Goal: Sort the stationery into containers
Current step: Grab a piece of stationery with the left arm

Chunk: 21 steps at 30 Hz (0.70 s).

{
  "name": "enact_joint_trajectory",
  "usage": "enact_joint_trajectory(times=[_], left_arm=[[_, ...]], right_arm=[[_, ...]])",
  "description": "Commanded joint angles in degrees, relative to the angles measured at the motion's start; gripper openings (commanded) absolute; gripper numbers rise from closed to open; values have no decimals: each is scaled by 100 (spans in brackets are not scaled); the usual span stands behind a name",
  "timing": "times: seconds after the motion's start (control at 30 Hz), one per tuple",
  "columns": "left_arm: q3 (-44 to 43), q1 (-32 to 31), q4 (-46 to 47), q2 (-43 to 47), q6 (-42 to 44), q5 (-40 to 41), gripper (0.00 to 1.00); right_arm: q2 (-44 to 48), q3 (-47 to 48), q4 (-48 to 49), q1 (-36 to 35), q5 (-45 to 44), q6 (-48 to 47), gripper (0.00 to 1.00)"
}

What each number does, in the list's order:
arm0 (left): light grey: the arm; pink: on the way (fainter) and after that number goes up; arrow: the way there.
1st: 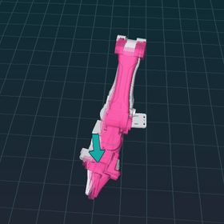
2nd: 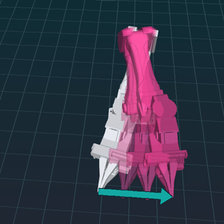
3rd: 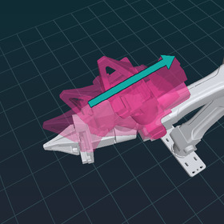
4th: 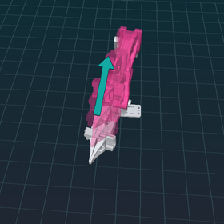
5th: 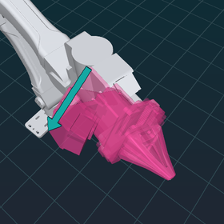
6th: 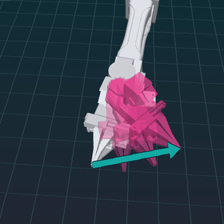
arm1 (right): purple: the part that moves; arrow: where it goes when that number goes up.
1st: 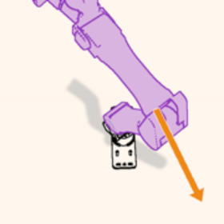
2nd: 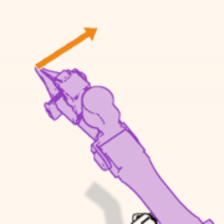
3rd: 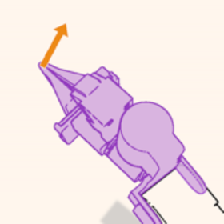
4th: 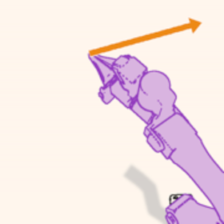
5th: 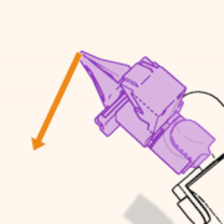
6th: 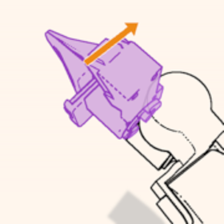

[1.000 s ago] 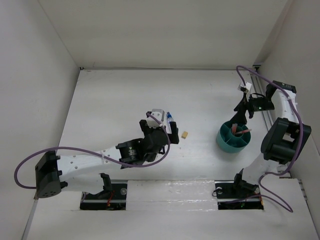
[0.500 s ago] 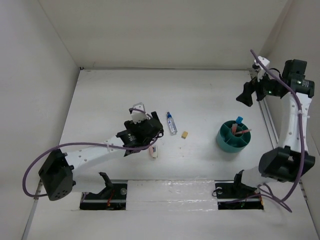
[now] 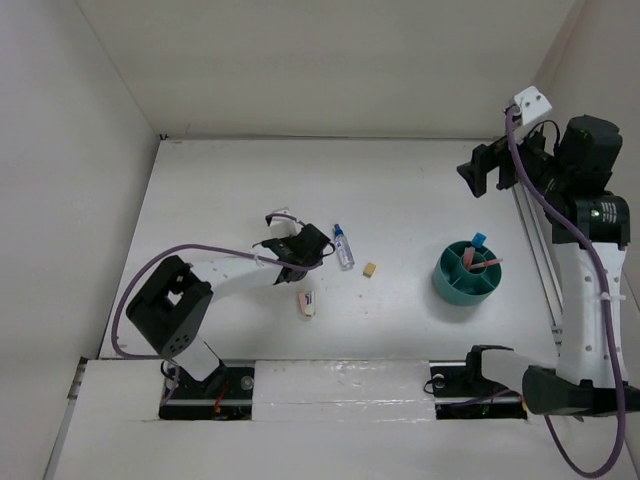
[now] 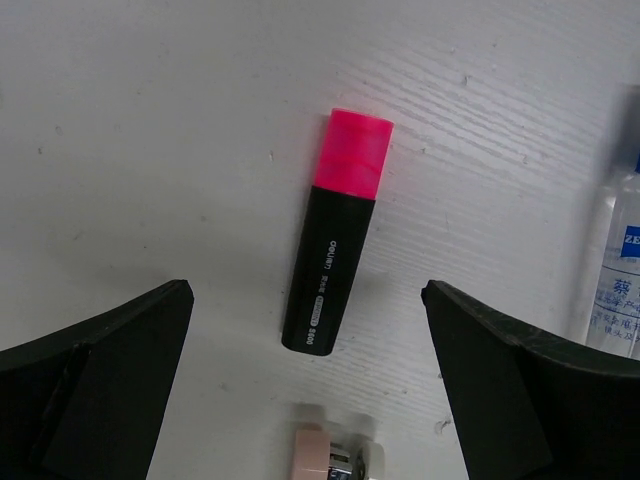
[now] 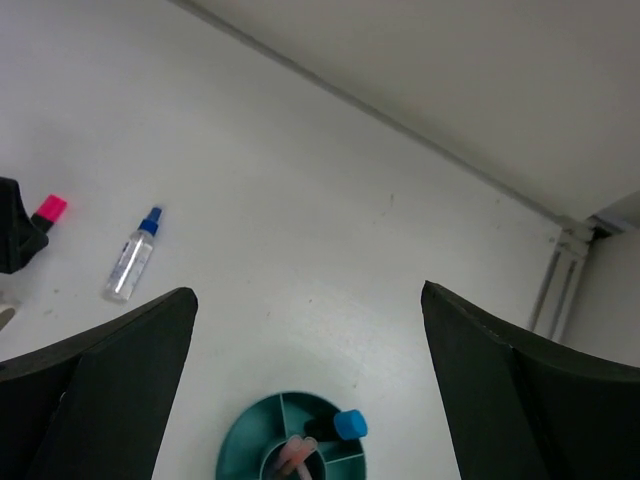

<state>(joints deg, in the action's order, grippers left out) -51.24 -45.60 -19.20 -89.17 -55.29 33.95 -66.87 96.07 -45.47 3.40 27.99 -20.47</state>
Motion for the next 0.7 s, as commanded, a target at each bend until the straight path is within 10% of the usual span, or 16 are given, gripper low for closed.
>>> enact_joint_trajectory(times=[0.0, 0.67], left_arm=[[-378, 77, -145, -83, 263, -196, 100], [-616, 333, -13, -470, 897, -1101, 96]], right_arm=[[-107, -641, 389, 108, 321, 245, 100], [-107, -1407, 619, -190, 304, -115, 100]])
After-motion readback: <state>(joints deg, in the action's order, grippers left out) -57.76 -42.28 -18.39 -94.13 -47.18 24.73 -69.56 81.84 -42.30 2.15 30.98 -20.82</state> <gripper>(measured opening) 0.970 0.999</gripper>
